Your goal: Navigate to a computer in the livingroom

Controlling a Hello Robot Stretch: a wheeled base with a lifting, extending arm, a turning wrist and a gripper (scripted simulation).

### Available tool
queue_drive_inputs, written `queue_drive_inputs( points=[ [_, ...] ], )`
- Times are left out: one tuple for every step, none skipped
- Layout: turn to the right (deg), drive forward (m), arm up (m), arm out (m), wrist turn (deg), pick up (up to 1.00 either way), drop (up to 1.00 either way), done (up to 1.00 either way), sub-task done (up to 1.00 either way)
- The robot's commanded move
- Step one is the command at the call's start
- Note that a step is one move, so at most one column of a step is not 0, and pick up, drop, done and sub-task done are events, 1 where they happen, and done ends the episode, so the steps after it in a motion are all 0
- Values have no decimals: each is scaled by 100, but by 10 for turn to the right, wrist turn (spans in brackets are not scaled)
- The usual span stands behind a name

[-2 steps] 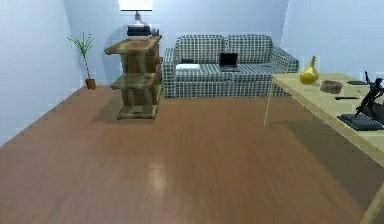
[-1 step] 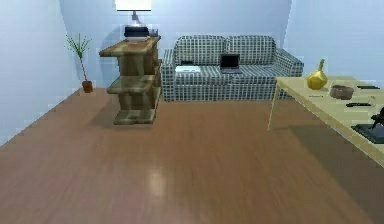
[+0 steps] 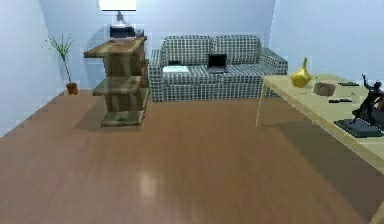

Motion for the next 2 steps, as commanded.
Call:
queue_drive_inputs(
  points=[
    [0,100,0,0,0,0,0,0,0],
    [0,100,0,0,0,0,0,0,0]
  ],
)
